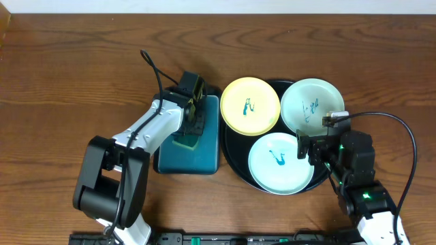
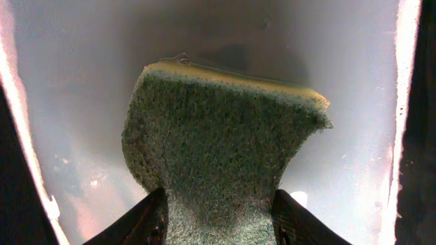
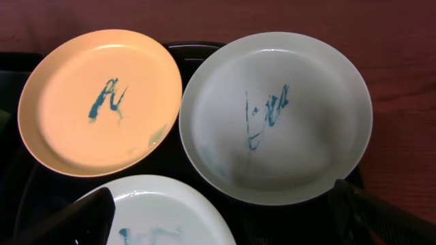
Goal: Clean dirty plates on tray and stack at the side
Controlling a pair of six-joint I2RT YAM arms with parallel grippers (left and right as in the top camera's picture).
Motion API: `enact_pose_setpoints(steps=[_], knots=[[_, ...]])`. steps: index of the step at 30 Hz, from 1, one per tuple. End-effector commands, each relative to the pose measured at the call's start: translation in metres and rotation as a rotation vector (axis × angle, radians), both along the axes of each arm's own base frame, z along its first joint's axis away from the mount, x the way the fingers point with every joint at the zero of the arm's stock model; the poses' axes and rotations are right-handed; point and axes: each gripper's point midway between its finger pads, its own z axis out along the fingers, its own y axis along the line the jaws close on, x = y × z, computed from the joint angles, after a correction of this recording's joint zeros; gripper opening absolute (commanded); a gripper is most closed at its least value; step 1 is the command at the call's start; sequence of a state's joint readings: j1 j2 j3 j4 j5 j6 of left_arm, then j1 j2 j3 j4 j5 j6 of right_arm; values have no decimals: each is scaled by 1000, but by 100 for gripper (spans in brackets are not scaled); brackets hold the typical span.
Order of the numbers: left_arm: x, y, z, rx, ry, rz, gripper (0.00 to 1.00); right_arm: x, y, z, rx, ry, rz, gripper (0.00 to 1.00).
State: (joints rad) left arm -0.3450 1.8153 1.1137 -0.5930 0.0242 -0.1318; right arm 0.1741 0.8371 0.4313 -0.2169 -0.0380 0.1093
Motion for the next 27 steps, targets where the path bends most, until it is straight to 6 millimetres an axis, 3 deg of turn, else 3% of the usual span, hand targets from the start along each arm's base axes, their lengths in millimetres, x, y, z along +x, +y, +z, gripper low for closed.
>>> enact_pose_setpoints(steps=[1,8,13,19,22,27], knots=[[-10,2,-16,10,56,3,48,5,1,12,-2,-26,6,99],[-14,3,-26,20,84,3,36,5,1,12,-2,-26,6,99],[-14,3,-26,20,85,2,34,5,1,11,-2,-26,6,99],[-14,3,-26,21,86,2,9,5,1,11,-2,-26,6,99],[-16,4,-24,23,91,3,8,5,1,11,-2,-26,6,99],[-12,2,-3,10,57,2,7,5,1,11,-2,-26,6,99]])
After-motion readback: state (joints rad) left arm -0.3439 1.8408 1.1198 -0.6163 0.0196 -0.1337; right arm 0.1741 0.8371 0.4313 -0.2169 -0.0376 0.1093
